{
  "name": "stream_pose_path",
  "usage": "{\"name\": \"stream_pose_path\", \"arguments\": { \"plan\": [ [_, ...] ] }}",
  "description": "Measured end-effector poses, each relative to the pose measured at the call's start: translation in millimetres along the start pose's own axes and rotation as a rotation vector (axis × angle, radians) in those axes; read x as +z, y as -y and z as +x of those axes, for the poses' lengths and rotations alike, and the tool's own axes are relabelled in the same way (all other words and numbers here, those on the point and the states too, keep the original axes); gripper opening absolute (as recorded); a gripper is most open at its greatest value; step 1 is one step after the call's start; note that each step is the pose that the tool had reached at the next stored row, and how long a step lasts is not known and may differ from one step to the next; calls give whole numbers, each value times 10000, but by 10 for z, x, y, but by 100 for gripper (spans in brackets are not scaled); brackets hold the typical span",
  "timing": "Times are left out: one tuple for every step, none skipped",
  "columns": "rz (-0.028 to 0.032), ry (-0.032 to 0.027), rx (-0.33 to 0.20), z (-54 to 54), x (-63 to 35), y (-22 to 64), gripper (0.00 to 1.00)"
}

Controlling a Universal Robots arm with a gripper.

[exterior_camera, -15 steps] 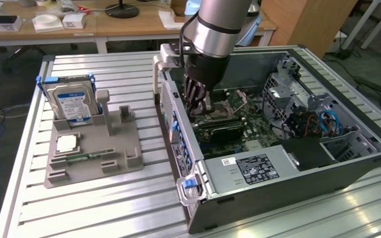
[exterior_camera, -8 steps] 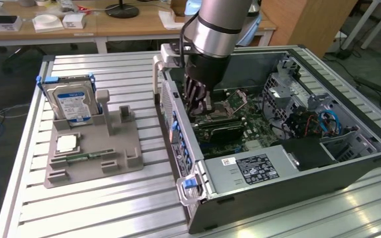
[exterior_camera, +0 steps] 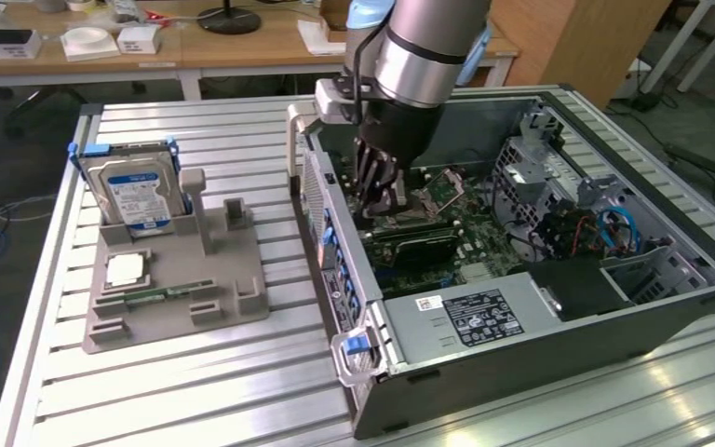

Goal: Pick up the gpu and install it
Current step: 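Press down on the gpu until it lock into place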

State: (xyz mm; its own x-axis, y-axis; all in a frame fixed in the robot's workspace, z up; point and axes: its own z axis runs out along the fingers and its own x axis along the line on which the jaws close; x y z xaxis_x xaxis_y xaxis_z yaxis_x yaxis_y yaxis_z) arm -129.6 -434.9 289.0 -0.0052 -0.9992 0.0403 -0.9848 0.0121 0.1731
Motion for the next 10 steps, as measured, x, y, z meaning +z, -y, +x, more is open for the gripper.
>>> {"name": "stream_pose_path", "arguments": {
  "plan": [
    [-167, -3, -7, 0, -1, 3, 10],
    [-323, -5, -13, 0, -2, 6, 10],
    [-436, -6, -18, 0, -2, 13, 10],
    [-497, -7, -20, -1, -3, 20, 10],
    [-527, -9, -21, 0, -4, 27, 10],
    [-547, -9, -21, 0, -4, 31, 10],
    [-555, -10, -20, 0, -3, 31, 10],
    [-561, -10, -20, 0, -1, 34, 10],
    [-566, -11, -21, 0, 3, 36, 10],
    [-569, -12, -22, 0, 9, 41, 10]
  ]
}}
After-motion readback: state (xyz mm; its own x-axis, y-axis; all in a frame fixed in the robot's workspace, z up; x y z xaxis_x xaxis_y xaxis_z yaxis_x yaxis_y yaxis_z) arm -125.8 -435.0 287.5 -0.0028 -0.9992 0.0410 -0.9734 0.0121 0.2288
